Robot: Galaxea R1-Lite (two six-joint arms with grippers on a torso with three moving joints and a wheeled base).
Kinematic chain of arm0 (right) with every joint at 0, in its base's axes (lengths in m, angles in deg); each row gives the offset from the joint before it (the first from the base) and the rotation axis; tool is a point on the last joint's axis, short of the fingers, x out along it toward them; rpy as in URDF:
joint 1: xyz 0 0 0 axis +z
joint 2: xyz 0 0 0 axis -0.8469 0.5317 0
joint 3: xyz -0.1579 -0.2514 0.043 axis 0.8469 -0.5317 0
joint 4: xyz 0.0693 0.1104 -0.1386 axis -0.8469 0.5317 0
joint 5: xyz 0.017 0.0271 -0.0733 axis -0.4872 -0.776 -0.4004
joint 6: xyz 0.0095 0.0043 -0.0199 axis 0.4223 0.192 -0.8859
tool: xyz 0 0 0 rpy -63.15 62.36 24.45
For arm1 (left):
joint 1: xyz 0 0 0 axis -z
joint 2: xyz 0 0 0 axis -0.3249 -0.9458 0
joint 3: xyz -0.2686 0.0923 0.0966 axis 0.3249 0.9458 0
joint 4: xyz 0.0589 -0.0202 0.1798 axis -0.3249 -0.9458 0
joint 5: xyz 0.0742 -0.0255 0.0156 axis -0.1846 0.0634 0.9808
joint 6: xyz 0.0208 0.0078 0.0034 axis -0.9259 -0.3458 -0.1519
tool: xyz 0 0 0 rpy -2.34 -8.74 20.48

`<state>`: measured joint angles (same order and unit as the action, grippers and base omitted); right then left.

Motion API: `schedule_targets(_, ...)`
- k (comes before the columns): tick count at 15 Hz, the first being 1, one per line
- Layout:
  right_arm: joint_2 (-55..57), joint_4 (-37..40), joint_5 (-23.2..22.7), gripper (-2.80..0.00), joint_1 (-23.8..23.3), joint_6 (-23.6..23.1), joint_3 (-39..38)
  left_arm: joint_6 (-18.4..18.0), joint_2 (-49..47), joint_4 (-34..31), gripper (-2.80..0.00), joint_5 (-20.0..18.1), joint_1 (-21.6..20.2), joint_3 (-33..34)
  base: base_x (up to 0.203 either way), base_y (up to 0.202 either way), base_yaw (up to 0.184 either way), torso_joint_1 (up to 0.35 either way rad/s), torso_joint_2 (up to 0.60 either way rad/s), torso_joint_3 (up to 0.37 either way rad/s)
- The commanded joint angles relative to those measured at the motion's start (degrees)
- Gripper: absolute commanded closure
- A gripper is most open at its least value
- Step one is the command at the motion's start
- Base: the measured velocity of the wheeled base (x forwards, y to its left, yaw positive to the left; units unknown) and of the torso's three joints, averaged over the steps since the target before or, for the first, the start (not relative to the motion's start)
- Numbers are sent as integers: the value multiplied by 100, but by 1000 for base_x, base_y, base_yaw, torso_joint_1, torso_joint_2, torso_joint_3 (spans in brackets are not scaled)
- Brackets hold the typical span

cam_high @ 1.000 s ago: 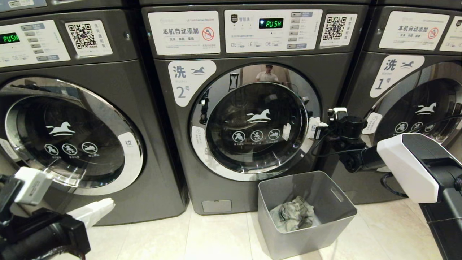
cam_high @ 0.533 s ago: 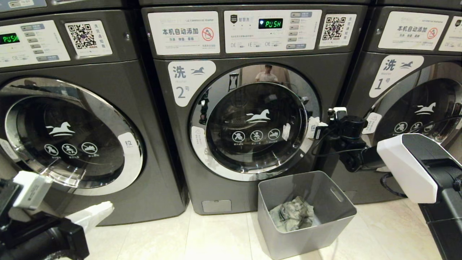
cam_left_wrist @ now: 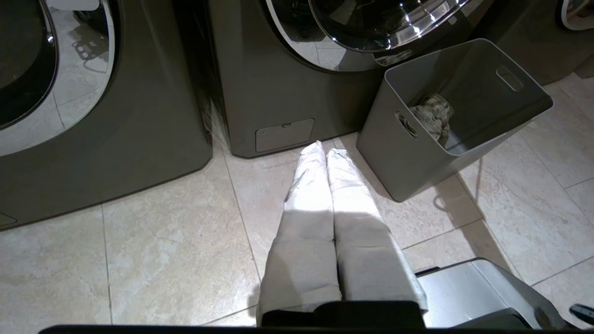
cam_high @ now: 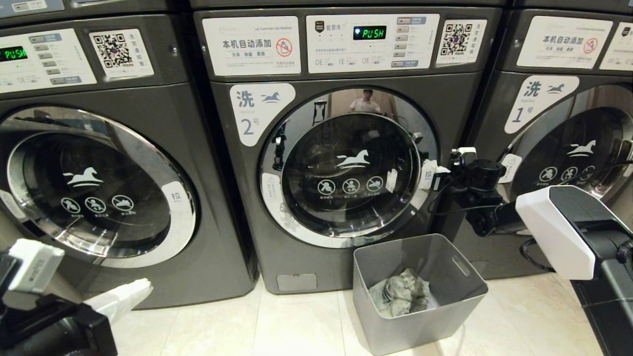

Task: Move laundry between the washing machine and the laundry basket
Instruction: Press the washing machine door tightly with the right hand

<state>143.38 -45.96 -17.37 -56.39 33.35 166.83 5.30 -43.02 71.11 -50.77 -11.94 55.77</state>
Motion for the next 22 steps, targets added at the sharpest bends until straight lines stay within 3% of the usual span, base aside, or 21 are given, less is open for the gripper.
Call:
schedule_targets(1, 51, -7, -40, 0, 70, 0, -3, 2, 9, 23, 0, -8, 4, -18, 0, 0, 0, 0, 0, 0)
schedule_targets(4, 60, 21, -265, 0, 117, 9, -2, 2, 21, 23, 0, -8, 3, -27, 0, 0, 0, 0, 0, 0)
schedule_targets(11, 186, -89, -254, 0, 159, 71, 7, 2, 38, 23, 0, -8, 10, 0, 0, 0, 0, 0, 0, 0)
schedule_targets(15, 414, -586, -230, 0, 144, 123, 7, 2, 117, 15, 0, -14, 9, 19, 0, 0, 0, 0, 0, 0)
schedule_targets(22, 490, -586, -254, 0, 124, 282, 77, 2, 117, 1, 0, -12, 10, 110, 0, 0, 0, 0, 0, 0)
